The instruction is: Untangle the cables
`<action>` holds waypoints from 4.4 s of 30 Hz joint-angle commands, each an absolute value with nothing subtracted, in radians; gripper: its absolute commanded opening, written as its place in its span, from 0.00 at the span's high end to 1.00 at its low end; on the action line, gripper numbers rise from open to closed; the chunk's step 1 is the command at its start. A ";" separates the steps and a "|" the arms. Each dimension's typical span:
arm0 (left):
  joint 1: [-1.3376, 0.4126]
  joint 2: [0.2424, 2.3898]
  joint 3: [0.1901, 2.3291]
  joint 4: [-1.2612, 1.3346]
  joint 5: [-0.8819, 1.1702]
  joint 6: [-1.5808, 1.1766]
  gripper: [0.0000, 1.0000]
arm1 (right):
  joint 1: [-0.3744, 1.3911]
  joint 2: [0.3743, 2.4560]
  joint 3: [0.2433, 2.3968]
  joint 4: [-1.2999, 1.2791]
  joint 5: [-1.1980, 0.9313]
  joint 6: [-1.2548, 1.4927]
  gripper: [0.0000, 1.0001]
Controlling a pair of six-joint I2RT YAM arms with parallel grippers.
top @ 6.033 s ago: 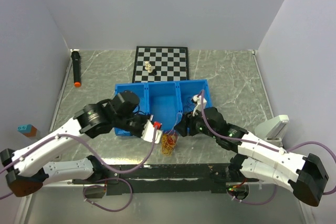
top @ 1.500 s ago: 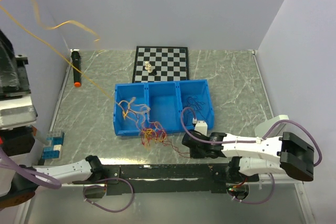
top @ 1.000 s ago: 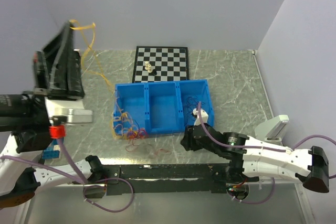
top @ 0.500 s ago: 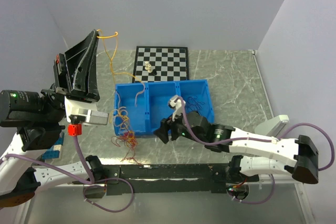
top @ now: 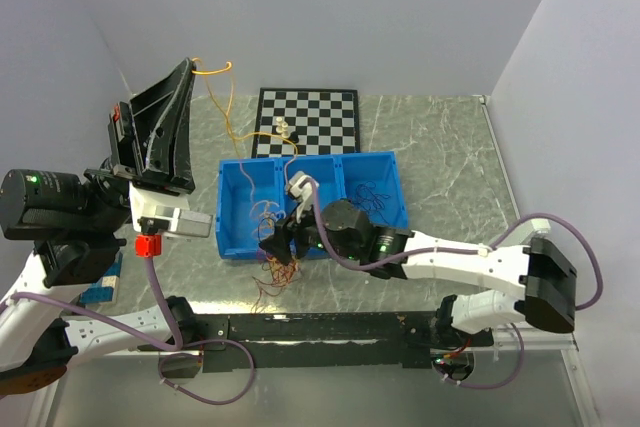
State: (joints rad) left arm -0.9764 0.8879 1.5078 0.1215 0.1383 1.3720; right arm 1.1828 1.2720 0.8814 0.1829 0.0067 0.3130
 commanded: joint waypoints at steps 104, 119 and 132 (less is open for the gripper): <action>-0.655 0.698 0.759 0.253 -0.646 0.646 0.99 | 1.206 0.675 0.436 -0.186 0.064 0.589 1.00; -0.641 0.684 0.795 0.051 -0.494 0.489 0.99 | 1.207 0.690 0.417 -0.160 0.055 0.606 1.00; -0.640 0.798 0.814 0.121 -0.439 0.486 0.99 | 1.207 0.692 0.411 -0.160 0.067 0.614 1.00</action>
